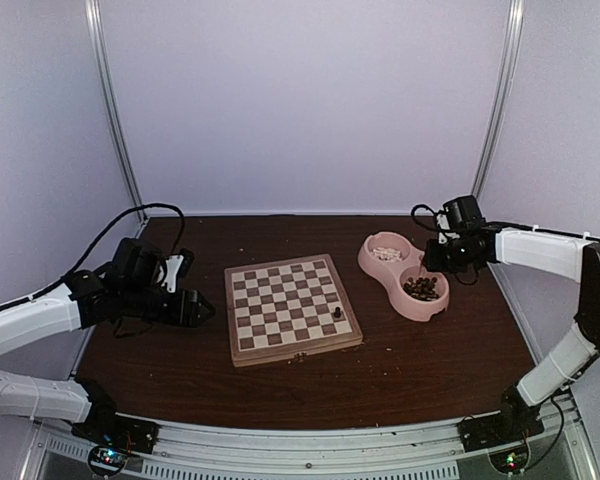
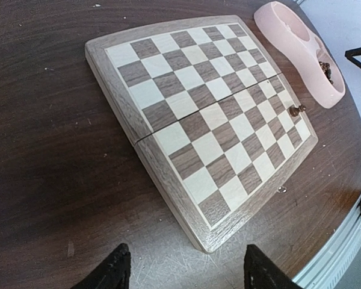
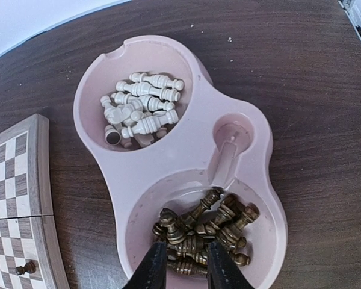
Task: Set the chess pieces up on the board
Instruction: Pick up the pawn from the storage box.
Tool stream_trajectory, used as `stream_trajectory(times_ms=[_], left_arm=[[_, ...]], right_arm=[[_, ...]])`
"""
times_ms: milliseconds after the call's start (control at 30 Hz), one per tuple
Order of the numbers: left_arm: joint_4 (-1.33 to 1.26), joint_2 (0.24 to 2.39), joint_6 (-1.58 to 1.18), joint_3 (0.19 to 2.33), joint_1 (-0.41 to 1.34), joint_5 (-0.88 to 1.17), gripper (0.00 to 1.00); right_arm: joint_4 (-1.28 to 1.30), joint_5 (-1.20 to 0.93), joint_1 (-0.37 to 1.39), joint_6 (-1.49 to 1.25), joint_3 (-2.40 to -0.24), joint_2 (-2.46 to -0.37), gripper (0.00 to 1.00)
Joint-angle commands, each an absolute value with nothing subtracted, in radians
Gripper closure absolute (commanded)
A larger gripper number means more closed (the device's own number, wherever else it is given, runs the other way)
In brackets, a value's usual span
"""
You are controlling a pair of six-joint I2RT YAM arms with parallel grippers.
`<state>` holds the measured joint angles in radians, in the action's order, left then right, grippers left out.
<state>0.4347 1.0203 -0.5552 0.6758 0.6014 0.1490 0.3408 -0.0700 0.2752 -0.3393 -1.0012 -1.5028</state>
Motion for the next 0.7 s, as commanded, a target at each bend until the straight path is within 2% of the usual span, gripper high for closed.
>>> stream_trajectory(times_ms=[0,333,667], left_arm=[[0.343,1.046,-0.541,0.684,0.601,0.159,0.36],[0.331,1.059,-0.531,0.687,0.601,0.153,0.35],[0.329,1.081,-0.516,0.714,0.601,0.155,0.35]], right_arm=[[0.387,-0.162,0.271,-0.286,-1.065,-1.575,0.73],[0.504,-0.146,0.282,-0.164,-1.197,-1.728,0.70],[0.545,-0.135,0.310,-0.141,-1.266,-1.801,0.71]])
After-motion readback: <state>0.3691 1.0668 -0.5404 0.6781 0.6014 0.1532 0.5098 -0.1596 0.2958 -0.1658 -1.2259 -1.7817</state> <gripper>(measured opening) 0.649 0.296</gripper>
